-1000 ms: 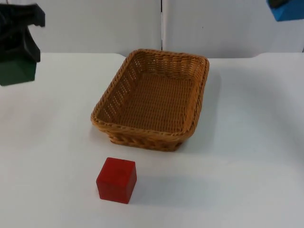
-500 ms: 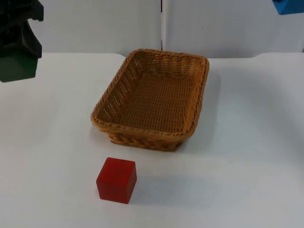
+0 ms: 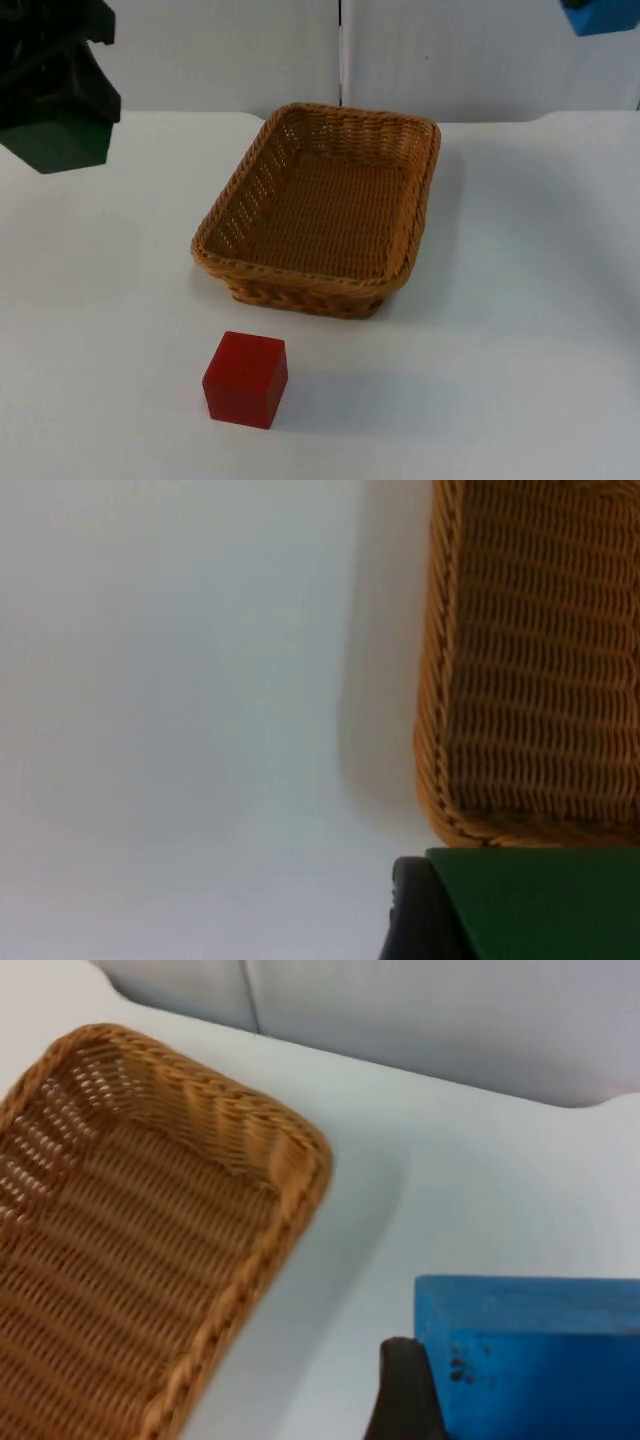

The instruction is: Pick up one cube with each hand and place exactly two cubes into the same basket, leaving the remaining cube outside.

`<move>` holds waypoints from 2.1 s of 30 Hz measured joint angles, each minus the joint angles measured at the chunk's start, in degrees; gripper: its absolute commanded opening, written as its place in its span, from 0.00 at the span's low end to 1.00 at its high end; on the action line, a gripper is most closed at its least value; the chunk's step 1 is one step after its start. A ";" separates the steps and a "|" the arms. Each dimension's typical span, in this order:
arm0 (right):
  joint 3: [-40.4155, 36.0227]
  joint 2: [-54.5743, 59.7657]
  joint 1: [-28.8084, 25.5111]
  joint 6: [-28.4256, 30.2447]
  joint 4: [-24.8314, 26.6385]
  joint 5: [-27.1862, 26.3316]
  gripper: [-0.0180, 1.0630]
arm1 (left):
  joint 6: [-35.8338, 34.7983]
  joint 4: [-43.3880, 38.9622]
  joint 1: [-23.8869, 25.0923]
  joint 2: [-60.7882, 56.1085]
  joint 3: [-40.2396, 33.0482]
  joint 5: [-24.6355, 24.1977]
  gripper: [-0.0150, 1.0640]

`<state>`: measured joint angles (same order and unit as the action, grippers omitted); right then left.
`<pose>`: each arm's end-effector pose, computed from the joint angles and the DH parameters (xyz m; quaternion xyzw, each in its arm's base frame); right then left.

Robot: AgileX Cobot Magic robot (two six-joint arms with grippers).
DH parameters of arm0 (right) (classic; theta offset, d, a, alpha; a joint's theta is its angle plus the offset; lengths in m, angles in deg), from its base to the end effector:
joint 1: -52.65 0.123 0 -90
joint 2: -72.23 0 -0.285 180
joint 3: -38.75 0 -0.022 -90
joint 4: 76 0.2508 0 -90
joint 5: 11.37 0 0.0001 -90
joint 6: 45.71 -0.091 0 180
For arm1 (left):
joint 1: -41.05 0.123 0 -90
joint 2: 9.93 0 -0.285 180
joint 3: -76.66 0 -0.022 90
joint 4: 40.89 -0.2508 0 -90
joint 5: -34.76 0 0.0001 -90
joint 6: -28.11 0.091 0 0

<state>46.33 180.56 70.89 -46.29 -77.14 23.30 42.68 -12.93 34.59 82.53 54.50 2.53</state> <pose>0.3840 0.1255 0.3035 -0.1474 0.9134 0.0538 0.3755 0.2970 -0.0566 0.2522 0.0133 0.9435 -0.1618 0.2890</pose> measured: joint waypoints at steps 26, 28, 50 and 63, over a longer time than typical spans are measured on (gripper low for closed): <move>43.26 34.26 6.30 0.59 6.59 17.18 0.02 | 10.13 3.21 -14.56 22.77 19.34 -1.57 0.01; 46.32 37.02 6.34 1.04 8.95 17.89 0.02 | 11.18 3.24 -15.36 24.97 20.42 -1.47 0.01; 50.49 48.54 7.95 8.13 17.63 14.62 0.02 | 23.79 12.60 -15.97 36.44 20.98 7.56 0.01; 50.49 49.12 7.95 8.13 17.63 11.90 0.23 | 25.47 13.67 -15.97 39.38 20.99 8.87 0.01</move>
<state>96.82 229.68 78.84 -38.16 -59.51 35.20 68.16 0.75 18.62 121.91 75.49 11.40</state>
